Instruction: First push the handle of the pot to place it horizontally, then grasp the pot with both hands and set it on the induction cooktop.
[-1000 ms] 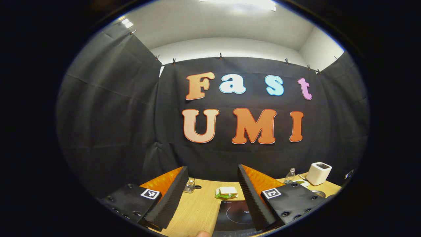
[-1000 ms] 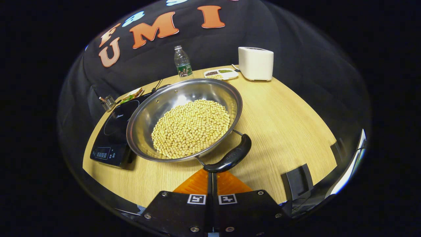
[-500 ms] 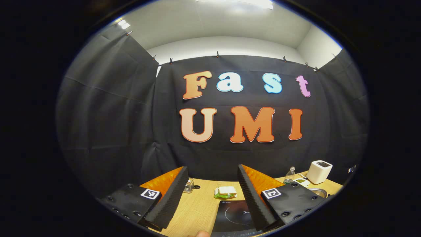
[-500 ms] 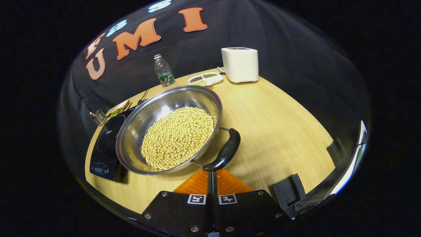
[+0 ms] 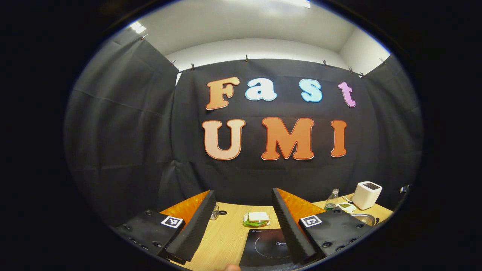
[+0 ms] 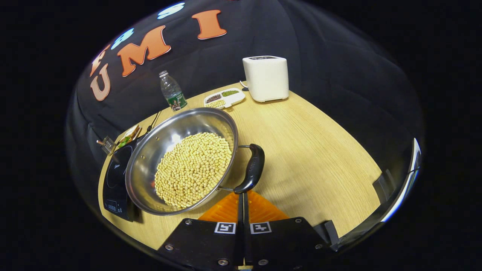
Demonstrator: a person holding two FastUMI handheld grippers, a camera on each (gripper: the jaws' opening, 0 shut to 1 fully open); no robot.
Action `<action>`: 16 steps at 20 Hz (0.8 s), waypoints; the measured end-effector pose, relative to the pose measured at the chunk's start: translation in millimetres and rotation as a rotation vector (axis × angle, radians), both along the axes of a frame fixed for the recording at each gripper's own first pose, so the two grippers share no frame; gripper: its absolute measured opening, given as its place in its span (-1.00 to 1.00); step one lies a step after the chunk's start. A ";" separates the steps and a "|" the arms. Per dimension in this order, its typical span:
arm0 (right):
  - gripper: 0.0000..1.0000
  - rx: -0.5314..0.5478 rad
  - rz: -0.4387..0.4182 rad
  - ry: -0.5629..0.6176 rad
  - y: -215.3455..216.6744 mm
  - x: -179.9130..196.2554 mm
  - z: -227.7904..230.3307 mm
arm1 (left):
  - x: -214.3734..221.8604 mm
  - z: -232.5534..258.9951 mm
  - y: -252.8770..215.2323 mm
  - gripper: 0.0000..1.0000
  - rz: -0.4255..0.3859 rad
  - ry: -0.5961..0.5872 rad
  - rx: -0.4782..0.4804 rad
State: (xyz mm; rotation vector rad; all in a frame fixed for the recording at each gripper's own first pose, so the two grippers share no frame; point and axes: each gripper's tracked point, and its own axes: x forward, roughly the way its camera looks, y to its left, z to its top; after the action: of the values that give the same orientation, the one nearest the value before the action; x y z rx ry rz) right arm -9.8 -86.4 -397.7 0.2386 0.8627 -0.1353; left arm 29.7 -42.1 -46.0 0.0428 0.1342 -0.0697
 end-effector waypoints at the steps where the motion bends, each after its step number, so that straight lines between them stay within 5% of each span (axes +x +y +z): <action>1: -1.00 -0.001 -0.003 0.000 -2.5 2.8 0.5 | 2.4 -1.7 -1.8 0.97 -0.001 0.004 0.001; 16: -1.00 0.003 -0.014 0.002 -18.4 60.5 -5.2 | 28.1 -28.3 -28.9 0.95 -0.029 0.050 -0.011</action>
State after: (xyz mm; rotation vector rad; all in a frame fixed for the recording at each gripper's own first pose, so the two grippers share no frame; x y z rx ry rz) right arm 50.6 -104.7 -402.9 0.2472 0.8631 -0.1471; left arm 57.8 -70.9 -74.3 0.0324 0.1832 -0.1006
